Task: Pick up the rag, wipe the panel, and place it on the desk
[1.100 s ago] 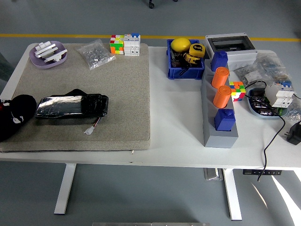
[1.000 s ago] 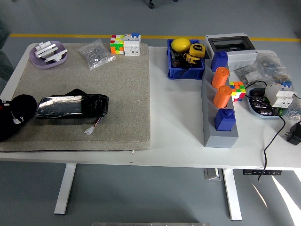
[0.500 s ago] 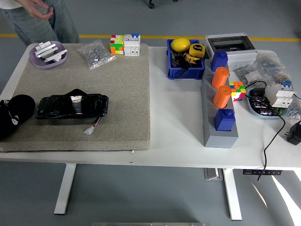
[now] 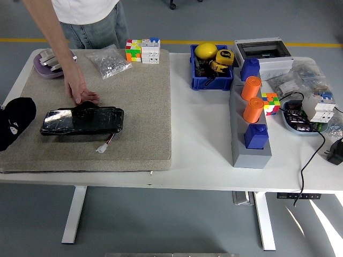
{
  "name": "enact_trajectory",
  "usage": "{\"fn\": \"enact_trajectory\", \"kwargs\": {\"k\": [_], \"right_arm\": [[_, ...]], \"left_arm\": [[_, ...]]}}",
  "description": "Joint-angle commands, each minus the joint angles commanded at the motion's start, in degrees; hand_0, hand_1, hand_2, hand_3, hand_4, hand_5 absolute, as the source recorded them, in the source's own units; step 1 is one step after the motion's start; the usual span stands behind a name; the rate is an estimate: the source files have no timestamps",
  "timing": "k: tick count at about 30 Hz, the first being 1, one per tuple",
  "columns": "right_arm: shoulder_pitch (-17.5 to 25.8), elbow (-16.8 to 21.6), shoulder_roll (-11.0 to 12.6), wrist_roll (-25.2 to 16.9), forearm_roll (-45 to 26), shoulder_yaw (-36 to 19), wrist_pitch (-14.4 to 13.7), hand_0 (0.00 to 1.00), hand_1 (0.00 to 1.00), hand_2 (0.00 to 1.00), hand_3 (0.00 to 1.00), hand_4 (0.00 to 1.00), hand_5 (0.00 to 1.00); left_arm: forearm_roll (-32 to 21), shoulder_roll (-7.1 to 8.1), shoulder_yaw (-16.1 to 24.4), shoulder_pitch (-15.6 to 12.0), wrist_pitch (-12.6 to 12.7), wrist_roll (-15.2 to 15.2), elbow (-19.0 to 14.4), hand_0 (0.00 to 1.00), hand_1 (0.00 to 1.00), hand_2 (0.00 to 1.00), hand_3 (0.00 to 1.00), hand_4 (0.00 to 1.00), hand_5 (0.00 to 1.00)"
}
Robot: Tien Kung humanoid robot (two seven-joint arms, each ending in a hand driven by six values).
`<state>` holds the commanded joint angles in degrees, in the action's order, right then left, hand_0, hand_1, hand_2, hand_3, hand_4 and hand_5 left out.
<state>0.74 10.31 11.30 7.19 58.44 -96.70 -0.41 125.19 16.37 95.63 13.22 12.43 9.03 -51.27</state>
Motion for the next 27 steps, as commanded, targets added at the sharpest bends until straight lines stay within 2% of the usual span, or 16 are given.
{"fn": "enact_trajectory", "kwargs": {"k": [2, 5, 9, 16, 27], "right_arm": [[-0.06, 0.0, -0.07, -0.12, 0.18, -0.18, 0.07, 0.752, 0.665, 0.691, 0.58, 0.998, 0.49], [-0.11, 0.0, -0.18, -0.27, 0.31, -0.28, 0.22, 0.749, 0.664, 0.691, 0.579, 0.998, 0.489], [-0.16, 0.0, -0.2, -0.34, 0.52, -0.46, 0.34, 0.75, 0.665, 0.691, 0.58, 0.998, 0.488], [-0.09, 0.0, -0.13, -0.41, 0.76, -0.88, 0.37, 0.751, 0.663, 0.691, 0.581, 0.998, 0.487], [-0.18, 0.0, 0.08, -0.44, 0.66, -0.78, 0.45, 0.751, 0.664, 0.69, 0.582, 0.998, 0.488]], "left_arm": [[0.67, -0.48, -0.42, -0.65, -0.13, -1.17, -2.91, 0.299, 0.158, 0.638, 0.352, 0.002, 0.002], [1.0, -1.14, -1.29, -1.27, -0.23, -2.14, -5.41, 0.279, 0.144, 0.632, 0.357, 0.002, 0.002], [0.9, -1.61, -1.9, -1.83, -0.17, -2.59, -6.25, 0.273, 0.138, 0.632, 0.358, 0.002, 0.002], [-0.02, -2.03, -3.89, -1.89, 0.12, -2.59, -5.23, 0.271, 0.132, 0.631, 0.358, 0.002, 0.002], [0.17, -3.29, -7.33, -2.37, 1.25, -2.78, -7.96, 0.271, 0.129, 0.631, 0.36, 0.002, 0.002]]}}
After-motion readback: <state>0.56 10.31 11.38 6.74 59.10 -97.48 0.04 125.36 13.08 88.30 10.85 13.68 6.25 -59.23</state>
